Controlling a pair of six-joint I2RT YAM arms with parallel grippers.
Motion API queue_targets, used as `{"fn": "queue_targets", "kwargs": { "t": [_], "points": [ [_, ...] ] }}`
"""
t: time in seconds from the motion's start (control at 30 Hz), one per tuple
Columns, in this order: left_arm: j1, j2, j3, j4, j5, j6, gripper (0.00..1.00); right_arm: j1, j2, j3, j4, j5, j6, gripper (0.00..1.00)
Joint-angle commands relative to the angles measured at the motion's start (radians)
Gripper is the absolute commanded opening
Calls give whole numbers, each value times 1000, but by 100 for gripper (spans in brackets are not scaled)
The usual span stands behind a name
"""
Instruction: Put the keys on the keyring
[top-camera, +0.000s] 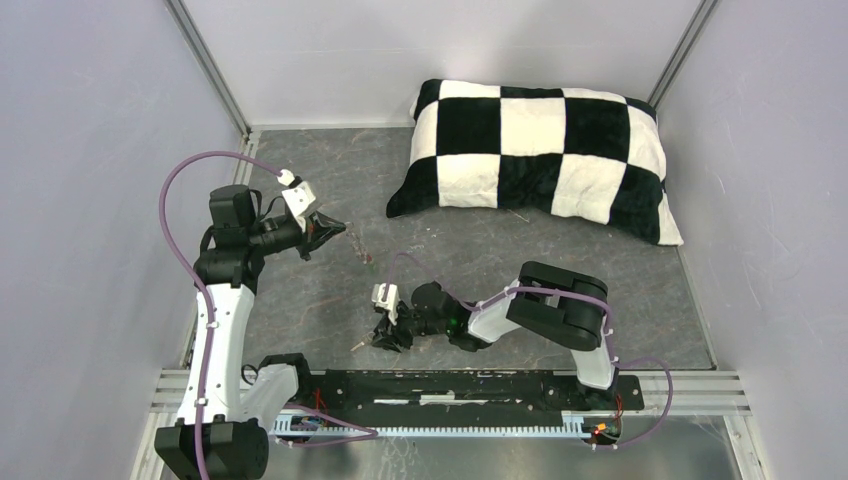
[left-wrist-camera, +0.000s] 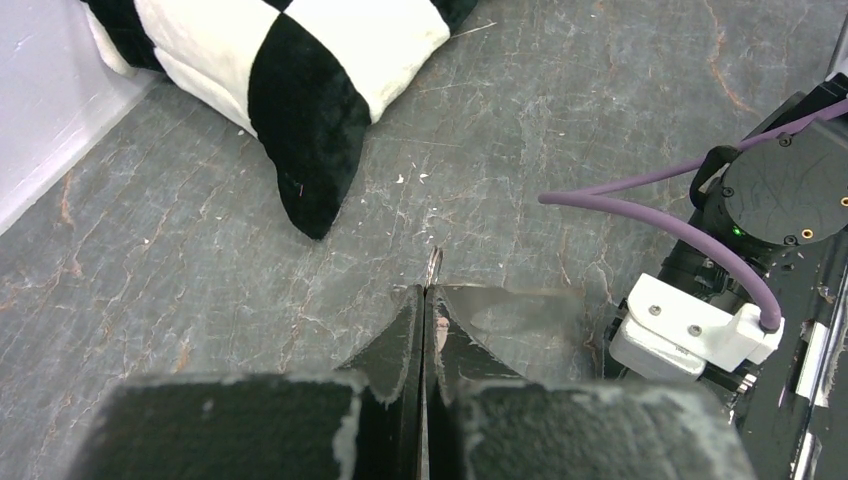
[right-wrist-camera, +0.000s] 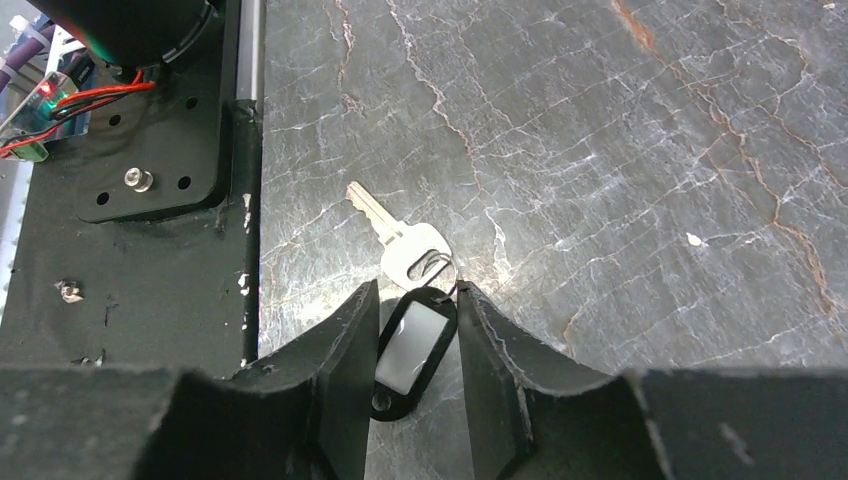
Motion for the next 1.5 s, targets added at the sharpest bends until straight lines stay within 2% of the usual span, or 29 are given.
{"fn": "queue_targets", "kwargs": {
  "t": [0.0,0.23,0.53,0.83,0.9,0.97,1.07,1.3,1.47],
  "points": [
    [6,-17,-1,4,25,43,2,17,22,29,23,26,-26,40],
    [6,-19,-1,-11,26,46,2,21,31,38,15,46,-43,37],
    [5,-20,2,-30,23,52,2,21,12,25,21,53,-43,7],
    [5,-20,8,-54,29,59,2,20,-28,4,26,57,-36,4],
    [5,-19,6,-53,32,57,2,21,-45,-3,27,58,-34,7],
    [4,-20,5,-53,34,56,2,21,-55,-8,23,49,-37,16],
    [5,-19,7,-51,34,54,2,21,-66,-21,33,53,-37,24],
    [5,-16,10,-54,33,54,2,22,-57,-24,32,50,-38,26],
    [5,-16,13,-56,37,51,2,20,-48,-29,22,63,-47,43]
  ]
}}
